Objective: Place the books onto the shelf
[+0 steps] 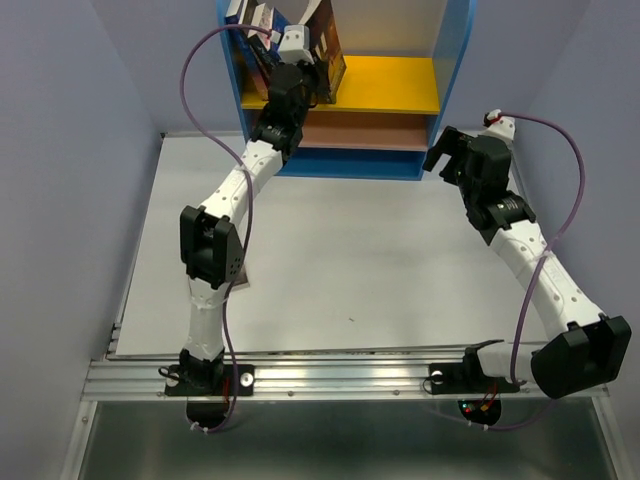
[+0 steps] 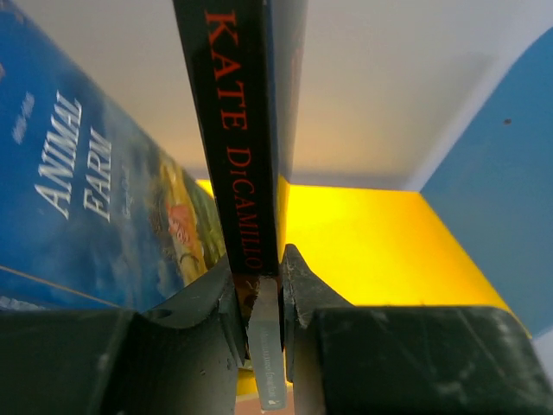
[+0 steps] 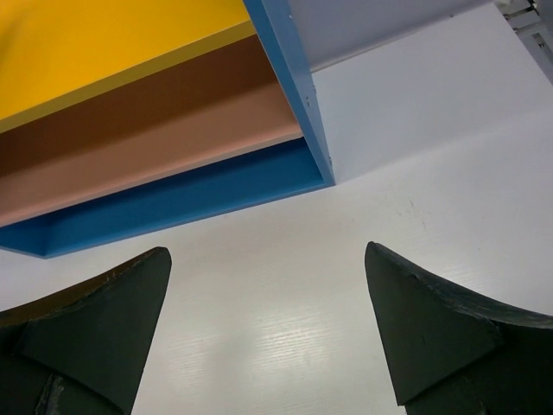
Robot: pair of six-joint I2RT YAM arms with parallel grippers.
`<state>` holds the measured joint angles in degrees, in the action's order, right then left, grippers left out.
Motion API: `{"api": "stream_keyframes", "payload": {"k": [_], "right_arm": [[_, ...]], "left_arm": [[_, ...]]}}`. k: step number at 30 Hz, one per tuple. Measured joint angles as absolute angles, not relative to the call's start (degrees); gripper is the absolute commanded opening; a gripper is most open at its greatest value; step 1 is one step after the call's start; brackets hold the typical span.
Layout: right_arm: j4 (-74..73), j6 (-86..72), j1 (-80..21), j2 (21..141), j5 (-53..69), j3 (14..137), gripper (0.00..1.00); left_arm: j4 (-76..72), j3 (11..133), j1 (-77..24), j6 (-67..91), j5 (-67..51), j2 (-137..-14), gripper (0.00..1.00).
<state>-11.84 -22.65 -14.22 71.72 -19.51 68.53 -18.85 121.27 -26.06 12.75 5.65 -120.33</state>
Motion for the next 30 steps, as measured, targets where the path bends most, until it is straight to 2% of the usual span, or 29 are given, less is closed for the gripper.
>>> {"api": "stream_keyframes", "payload": {"k": [9,30], "right_arm": [[-12.10,-22.63,-14.22,73.58,-19.73,68.53,1.00],[-13.13,-22.24,-14.22,74.22,-21.04,68.53,1.00]], "left_arm": [[-14.57,127.35,-31.97,10.85,20.71,-124.40,0.00],[-14.68,130.28,-31.35,8.86,29.26,-128.51,0.00]]}}
